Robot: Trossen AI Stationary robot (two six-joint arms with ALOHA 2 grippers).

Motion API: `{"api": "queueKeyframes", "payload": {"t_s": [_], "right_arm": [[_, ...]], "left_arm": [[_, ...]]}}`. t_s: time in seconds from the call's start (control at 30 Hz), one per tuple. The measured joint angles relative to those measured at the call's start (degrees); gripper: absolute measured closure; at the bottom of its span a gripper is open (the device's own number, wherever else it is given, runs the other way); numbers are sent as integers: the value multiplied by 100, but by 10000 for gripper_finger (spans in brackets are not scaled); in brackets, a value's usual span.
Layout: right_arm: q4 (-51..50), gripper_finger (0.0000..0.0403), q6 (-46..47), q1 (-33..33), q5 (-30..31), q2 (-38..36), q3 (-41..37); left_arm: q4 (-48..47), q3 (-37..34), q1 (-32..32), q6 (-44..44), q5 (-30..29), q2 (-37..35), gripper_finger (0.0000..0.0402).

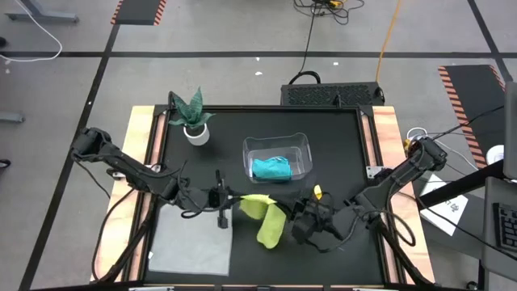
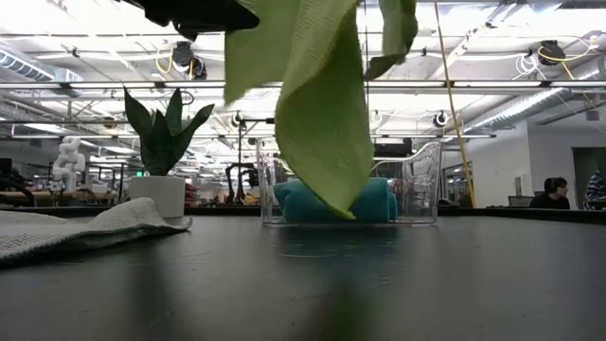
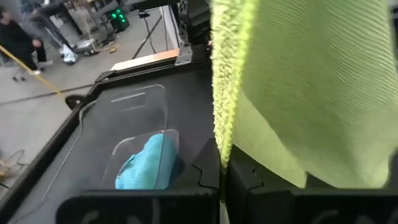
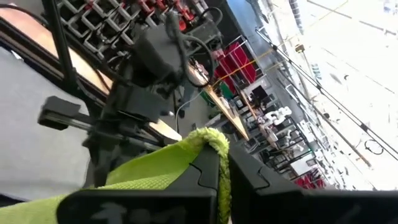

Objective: Fold microfiber towels
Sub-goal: Fold the green towel

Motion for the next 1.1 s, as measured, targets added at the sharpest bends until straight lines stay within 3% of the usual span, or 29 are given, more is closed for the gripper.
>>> {"api": "queueKeyframes", "payload": {"t_s": [0.17, 0.3, 0.5, 0.63, 0.73, 0.9, 1.1], "right_arm": [[-452, 399, 313, 2, -4, -359, 0], [-1355, 399, 1230, -29, -13, -712, 1], [-3154, 399, 3261, -37, -450, -896, 13], [-3836, 399, 4304, -5, -785, -864, -326], [-3878, 399, 4685, -4, -794, -859, -935], [-3274, 399, 5469, 48, -960, -875, -2041], [-1388, 399, 5826, 389, -1577, -873, -3269]], "left_arm": [[-185, 96, -121, 550, -643, -68, 399], [-1010, 522, -98, 616, -1026, -272, 399], [-2939, 1441, -112, 89, -1100, -326, 398], [-3800, 1725, -176, -338, -754, -266, 399], [-4063, 1760, -291, -611, -648, -269, 399], [-4098, 1761, -570, -1079, 19, -263, 398], [-3509, 1764, -922, -1360, 1077, 82, 397]]}}
